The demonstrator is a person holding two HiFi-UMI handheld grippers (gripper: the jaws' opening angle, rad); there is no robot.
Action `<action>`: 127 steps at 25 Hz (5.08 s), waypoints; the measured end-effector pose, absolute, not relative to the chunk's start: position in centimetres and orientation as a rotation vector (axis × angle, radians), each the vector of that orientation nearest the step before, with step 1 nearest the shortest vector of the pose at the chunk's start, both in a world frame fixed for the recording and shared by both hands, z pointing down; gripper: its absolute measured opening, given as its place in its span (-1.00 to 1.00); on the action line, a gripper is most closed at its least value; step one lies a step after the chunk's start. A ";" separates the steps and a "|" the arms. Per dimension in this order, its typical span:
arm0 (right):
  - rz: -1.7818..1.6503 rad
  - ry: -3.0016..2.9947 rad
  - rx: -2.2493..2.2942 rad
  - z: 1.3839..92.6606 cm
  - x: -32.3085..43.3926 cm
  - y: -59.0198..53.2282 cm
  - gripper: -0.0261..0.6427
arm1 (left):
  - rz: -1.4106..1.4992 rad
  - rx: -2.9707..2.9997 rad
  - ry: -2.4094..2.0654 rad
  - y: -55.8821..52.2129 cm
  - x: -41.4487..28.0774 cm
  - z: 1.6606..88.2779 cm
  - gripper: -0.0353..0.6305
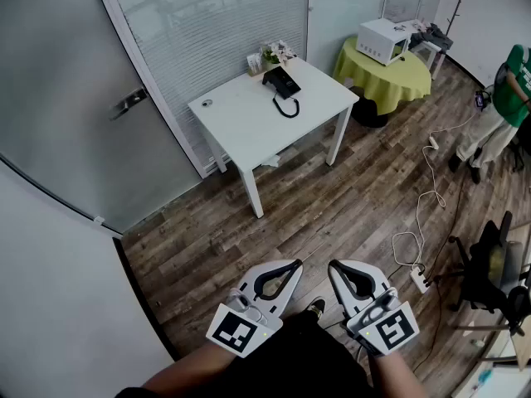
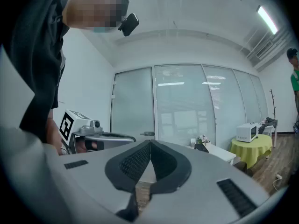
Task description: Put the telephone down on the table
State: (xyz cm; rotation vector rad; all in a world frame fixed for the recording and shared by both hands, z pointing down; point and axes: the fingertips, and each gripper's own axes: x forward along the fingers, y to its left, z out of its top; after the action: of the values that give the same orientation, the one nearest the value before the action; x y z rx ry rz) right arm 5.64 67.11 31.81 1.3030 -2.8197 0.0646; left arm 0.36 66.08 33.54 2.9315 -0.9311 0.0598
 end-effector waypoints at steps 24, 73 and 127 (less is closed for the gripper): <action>0.034 -2.831 1.255 32.4 12.6 63.5 -0.85 | 0.070 2.927 -0.938 62.1 7.8 34.1 -0.87; 0.090 -2.792 1.290 34.3 13.8 34.4 -0.85 | 0.043 2.925 -0.930 33.0 8.4 36.0 -0.87; 0.151 -3.010 0.742 35.1 29.8 1.8 -0.85 | 0.151 2.664 -1.469 2.6 23.0 37.9 -0.87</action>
State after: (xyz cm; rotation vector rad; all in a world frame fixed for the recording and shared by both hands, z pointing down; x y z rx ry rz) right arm 29.77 1.80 35.14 0.7418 -3.0102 0.1511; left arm 22.97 2.62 37.95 2.6637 -1.4686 0.1507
